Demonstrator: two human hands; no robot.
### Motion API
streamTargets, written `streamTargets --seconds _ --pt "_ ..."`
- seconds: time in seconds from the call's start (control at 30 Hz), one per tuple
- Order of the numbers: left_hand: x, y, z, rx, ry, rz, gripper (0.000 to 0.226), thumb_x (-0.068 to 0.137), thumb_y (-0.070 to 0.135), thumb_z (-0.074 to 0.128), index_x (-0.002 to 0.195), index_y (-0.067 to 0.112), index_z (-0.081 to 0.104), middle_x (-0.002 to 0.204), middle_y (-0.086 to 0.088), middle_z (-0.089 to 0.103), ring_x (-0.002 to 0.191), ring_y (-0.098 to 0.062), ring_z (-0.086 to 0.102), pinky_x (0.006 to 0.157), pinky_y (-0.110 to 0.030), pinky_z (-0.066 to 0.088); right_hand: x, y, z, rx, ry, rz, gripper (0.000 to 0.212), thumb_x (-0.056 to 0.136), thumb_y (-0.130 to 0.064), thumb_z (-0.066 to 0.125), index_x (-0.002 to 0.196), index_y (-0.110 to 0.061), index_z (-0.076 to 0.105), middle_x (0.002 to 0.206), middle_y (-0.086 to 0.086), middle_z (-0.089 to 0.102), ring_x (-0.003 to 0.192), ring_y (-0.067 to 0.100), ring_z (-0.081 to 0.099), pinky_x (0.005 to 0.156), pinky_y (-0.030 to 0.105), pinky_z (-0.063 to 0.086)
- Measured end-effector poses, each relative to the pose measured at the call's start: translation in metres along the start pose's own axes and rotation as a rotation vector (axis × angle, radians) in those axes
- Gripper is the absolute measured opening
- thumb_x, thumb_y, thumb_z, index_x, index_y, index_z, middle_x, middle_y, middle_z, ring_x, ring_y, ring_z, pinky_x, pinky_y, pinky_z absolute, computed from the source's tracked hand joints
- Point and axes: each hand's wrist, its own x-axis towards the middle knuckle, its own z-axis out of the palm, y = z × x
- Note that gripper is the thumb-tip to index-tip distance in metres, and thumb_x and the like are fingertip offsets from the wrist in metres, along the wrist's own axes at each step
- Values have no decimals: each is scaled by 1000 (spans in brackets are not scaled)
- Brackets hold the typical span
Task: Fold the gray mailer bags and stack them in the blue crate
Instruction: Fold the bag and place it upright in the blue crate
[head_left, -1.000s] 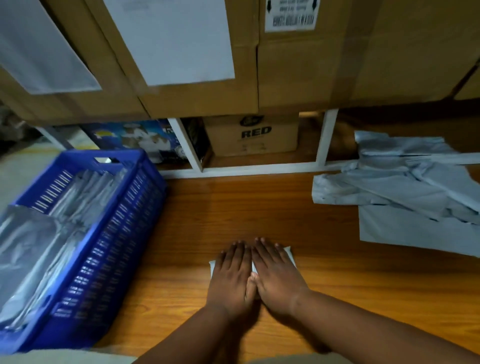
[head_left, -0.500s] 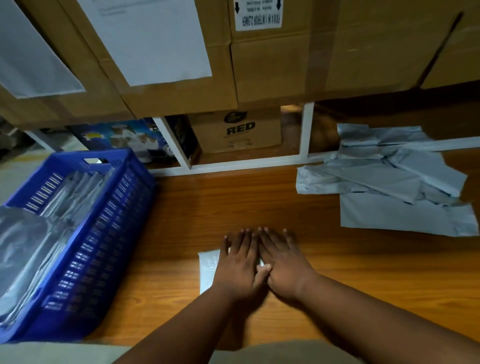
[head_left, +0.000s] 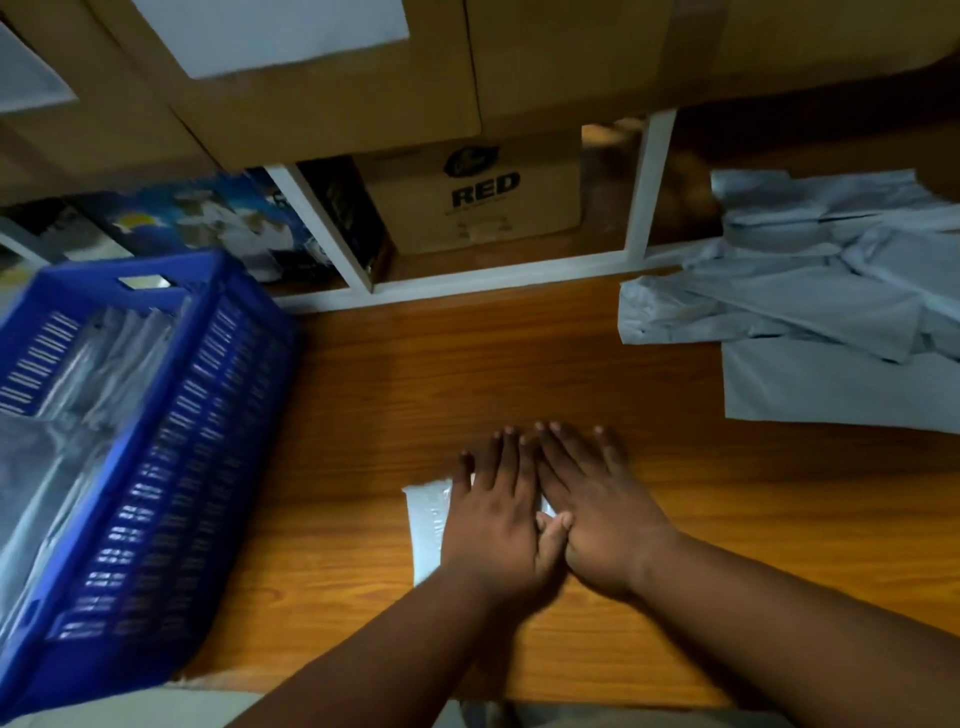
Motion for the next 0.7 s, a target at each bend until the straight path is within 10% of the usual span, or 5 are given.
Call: streamTargets --seconds 0.3,0.6,0.7 --pt "-5 -15 -10 -45 -51 37 96 99 82 18 171 20 6 178 -6 3 165 -29 3 126 -64 8 -1 -9 -24 -55 -157 34 79 108 -63 15 165 -26 -25 172 0 -34 154 20 -38 125 59 -20" --pt "-40 -78 -61 80 -223 -132 132 62 84 78 165 28 17 162 -3 32 142 -32 36 115 -52 38 32 -36 -54 55 -172 -126 110 89 -73 63 170 -33 1 176 2 21 160 28 23 132 56 8" --pt "-48 -81 -77 129 -95 -81 110 67 73 81 156 28 35 149 -3 38 131 -27 38 108 -48 41 46 -57 -70 -16 -110 -161 101 86 -71 68 167 -37 18 168 4 31 154 32 29 128 55 16"
